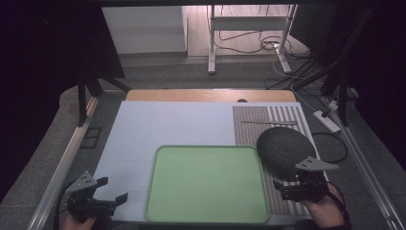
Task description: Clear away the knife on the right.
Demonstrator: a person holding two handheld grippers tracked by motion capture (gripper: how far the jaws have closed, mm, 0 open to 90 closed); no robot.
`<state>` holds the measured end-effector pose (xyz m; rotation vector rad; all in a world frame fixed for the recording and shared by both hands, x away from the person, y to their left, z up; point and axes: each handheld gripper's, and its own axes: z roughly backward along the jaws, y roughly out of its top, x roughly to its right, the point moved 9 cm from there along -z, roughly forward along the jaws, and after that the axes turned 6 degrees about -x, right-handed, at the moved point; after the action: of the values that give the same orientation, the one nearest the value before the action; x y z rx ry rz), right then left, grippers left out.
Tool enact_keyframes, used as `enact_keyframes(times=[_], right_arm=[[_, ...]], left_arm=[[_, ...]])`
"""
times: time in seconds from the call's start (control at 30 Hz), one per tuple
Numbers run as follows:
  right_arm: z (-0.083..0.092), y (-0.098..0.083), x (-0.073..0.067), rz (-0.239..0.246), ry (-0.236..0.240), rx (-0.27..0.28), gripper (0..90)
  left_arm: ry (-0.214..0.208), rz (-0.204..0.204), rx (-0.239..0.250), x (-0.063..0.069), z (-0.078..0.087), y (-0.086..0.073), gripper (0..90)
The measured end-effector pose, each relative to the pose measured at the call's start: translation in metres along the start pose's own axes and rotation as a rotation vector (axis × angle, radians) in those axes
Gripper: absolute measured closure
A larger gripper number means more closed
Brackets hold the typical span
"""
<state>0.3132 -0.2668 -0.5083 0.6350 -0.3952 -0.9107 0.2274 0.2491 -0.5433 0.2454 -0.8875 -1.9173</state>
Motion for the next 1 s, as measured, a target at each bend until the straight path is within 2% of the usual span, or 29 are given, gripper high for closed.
enact_keyframes(times=[0.23, 0.43, 0.5, 0.63, 0.77, 1.0], right_arm=[[-0.008, 0.006, 0.005, -0.006, 0.012, -0.013, 0.0], [-0.017, 0.012, 0.016, -0.028, 0.021, -0.011, 0.0], [-0.02, 0.013, 0.021, -0.024, 0.01, -0.015, 0.0], [-0.029, 0.017, 0.03, -0.045, 0.003, -0.022, 0.0], [-0.037, 0.018, 0.037, -0.034, -0.016, -0.039, 0.0], [-0.05, 0.027, 0.045, -0.002, -0.019, -0.056, 0.0]], left_arm=[[0.0, 0.001, 0.0, 0.0, 0.0, 0.0, 0.8], [-0.001, 0.003, 0.0, 0.0, 0.0, 0.0, 0.8], [-0.001, 0.003, -0.001, 0.0, 0.0, 0.0, 0.7], [-0.001, 0.003, -0.001, 0.0, 0.0, 0.0, 0.7], [-0.002, 0.004, -0.001, 0.0, 0.0, 0.0, 0.8], [-0.002, 0.003, -0.002, 0.0, 0.0, 0.0, 0.8]])
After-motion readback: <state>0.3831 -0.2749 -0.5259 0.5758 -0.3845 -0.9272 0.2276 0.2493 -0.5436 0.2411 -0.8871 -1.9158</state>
